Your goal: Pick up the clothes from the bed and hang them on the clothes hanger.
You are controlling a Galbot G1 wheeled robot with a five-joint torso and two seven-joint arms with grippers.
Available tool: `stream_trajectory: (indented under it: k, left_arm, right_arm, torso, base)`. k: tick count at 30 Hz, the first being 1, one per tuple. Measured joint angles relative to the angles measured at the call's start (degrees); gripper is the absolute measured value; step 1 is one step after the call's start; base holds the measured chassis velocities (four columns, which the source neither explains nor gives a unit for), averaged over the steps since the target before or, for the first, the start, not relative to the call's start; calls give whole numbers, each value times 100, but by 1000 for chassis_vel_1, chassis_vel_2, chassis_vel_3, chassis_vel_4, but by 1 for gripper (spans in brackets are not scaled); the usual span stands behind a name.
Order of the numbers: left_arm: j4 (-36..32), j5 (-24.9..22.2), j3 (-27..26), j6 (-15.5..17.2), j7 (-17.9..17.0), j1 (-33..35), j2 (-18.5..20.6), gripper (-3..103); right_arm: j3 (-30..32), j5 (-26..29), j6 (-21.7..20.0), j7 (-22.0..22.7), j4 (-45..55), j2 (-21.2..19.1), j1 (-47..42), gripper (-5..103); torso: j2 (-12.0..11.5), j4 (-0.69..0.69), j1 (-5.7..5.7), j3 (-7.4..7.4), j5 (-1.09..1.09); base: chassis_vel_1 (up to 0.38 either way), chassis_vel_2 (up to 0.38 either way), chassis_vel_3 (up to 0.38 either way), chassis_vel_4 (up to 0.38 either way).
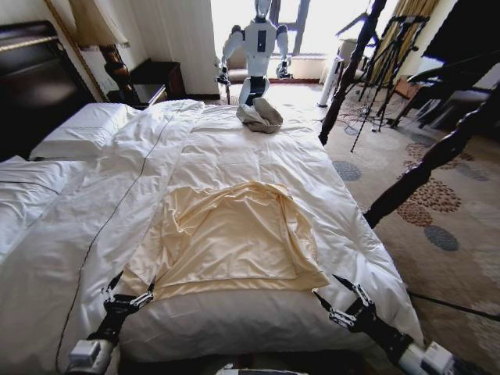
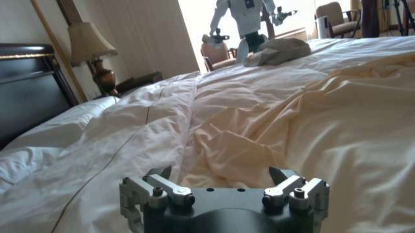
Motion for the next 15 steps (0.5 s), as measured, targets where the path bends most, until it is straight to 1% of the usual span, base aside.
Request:
stream_trajectory:
  k: [1, 2, 3, 4, 5, 6, 7, 8, 10, 11, 12, 13, 14, 15]
  left_arm:
    - [-101, -47, 12, 112, -72, -181, 51, 100]
    - [-184, -98, 22, 204, -117, -286, 93, 100]
    - [-184, -98, 22, 204, -117, -286, 93, 100]
    - [-268, -168, 35, 305, -169, -387, 140, 100]
    - [-350, -242, 48, 395, -205, -463, 182, 100]
    - [-491, -379, 74, 549, -244, -599, 249, 100]
    - [-531, -422, 90, 598, -258, -641, 268, 100]
    - [-531, -422, 90, 598, -258, -641, 268, 100]
    - [-628, -514, 161, 724, -292, -748, 328, 100]
    - [-628, -514, 161, 724, -292, -748, 328, 100]
    - [-663, -522, 173, 743, -296, -760, 332, 100]
    - [-726, -523, 173, 752, -305, -751, 309, 100]
    - [-800, -523, 150, 752, -313, -723, 266, 100]
    - [-800, -523, 150, 752, -313, -723, 266, 100]
  right_arm:
    - [-188, 243, -12, 234, 126, -1, 461, 92]
    - [-329, 399, -70, 497, 223, -27, 825, 99]
    - [-329, 399, -70, 497, 223, -27, 825, 99]
    - [-437, 535, -138, 727, 289, -58, 1119, 99]
    - [-535, 694, -224, 989, 357, -91, 1435, 99]
    - [-625, 978, -381, 1389, 445, -160, 1909, 100]
    - [-640, 1078, -437, 1549, 466, -193, 2094, 100]
    - [-640, 1078, -437, 1549, 466, -193, 2094, 100]
    - [-654, 1426, -694, 2427, 509, -392, 2981, 100]
    - [-654, 1426, -694, 2427, 509, -392, 2981, 100]
    - [-655, 1553, -823, 2880, 509, -507, 3423, 100]
    - [-652, 1690, -974, 3424, 481, -680, 3998, 100]
    - [-633, 1698, -1049, 3755, 419, -801, 4360, 100]
    - [-633, 1698, -1049, 3755, 419, -801, 4360, 100]
  torso:
    - [0, 1, 0, 0, 1]
    - [0, 2, 0, 0, 2]
    - [0, 2, 0, 0, 2]
    - [0, 3, 0, 0, 0]
    - [0, 3, 0, 0, 1]
    - [0, 2, 1, 0, 2]
    - [0, 2, 1, 0, 2]
    - [0, 2, 1, 0, 2]
    - [0, 0, 1, 0, 2]
    - [0, 0, 1, 0, 2]
    - [0, 1, 1, 0, 2]
    - [-1, 6, 1, 1, 0]
    - [-1, 7, 2, 1, -2]
    - [-1, 7, 2, 1, -2]
  base:
    - [0, 0, 0, 0]
    - [0, 0, 0, 0]
    - [0, 0, 0, 0]
    - [0, 0, 0, 0]
    - [0, 0, 0, 0]
    - [0, 0, 0, 0]
    - [0, 0, 0, 0]
    - [0, 0, 0, 0]
    - [0, 0, 0, 0]
    - [0, 0, 0, 0]
    - [0, 0, 0, 0]
    - [0, 0, 0, 0]
    - [0, 0, 0, 0]
    - [0, 0, 0, 0]
